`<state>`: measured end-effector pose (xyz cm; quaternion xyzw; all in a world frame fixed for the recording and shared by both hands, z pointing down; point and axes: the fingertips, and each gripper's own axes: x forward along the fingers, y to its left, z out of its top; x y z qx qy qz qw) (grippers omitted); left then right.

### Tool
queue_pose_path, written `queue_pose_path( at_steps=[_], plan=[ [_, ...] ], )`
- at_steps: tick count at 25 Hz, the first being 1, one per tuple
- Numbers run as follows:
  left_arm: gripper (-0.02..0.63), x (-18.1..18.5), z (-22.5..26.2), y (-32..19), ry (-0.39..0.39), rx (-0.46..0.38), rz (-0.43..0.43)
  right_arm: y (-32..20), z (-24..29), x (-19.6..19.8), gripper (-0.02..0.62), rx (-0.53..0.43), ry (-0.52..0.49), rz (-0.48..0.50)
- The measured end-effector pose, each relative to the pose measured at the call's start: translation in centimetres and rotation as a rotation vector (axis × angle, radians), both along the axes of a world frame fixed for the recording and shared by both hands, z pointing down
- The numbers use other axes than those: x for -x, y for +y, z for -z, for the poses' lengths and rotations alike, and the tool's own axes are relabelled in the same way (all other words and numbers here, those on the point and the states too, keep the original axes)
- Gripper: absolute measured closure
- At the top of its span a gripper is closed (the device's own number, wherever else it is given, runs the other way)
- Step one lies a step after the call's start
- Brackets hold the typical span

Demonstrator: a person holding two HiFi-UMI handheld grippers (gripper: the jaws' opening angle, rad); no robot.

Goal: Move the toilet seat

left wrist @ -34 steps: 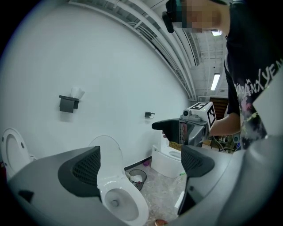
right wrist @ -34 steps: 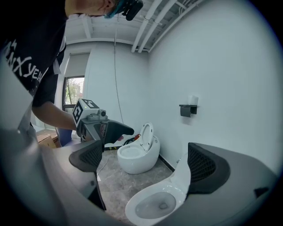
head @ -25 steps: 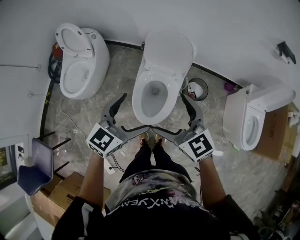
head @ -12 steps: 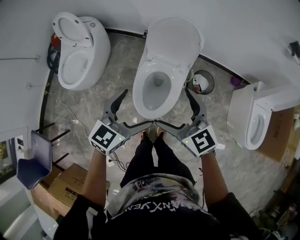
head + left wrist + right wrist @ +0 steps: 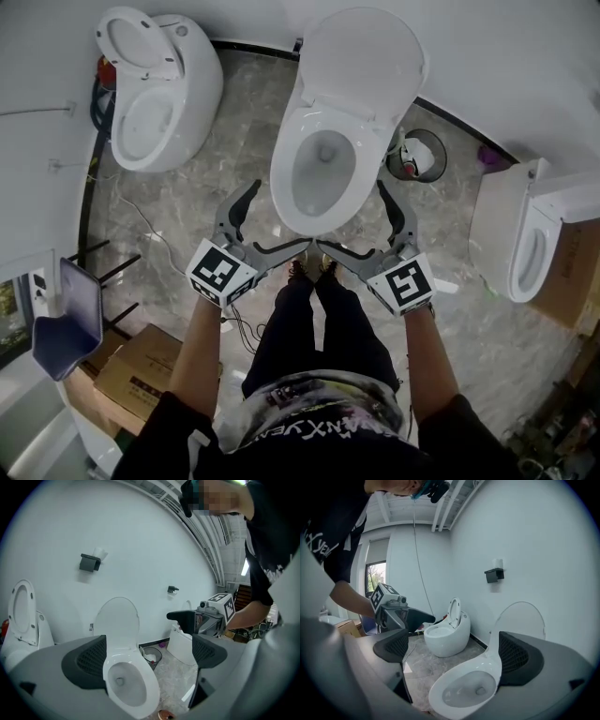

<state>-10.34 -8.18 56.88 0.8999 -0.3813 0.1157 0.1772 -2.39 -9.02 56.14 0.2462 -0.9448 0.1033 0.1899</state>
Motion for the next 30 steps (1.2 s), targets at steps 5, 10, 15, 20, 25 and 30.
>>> queue_pose_path(
  at_steps=[5,10,15,20,25,30],
  plan=[
    [0.058,0.0,-4.9,0.1,0.017,0.049,0.016,-0.1,-4.4,0.2,0.011,0.008,0.002,-0.042],
    [0.058,-0.2,-9.5,0.7,0.014,0.086,0.017,0.1,-8.9,-0.3,0.011,0.026,0.013,-0.082],
    [0.058,0.6,-14.1,1.5,0.033,0.141,0.052,0.2,-13.8,-0.2,0.011,0.055,0.036,-0.099],
    [0.058,1.4,-18.4,1.9,0.049,0.182,0.092,0.0,-18.5,-0.7,0.012,0.08,0.046,-0.133],
    [0.058,2.0,-23.0,2.5,0.08,0.24,0.128,0.6,-22.8,-0.3,0.012,0.113,0.058,-0.141],
    [0.058,1.6,-27.4,3.5,0.095,0.302,0.138,1.8,-27.1,-0.1,0.012,0.157,0.087,-0.135]
  ],
)
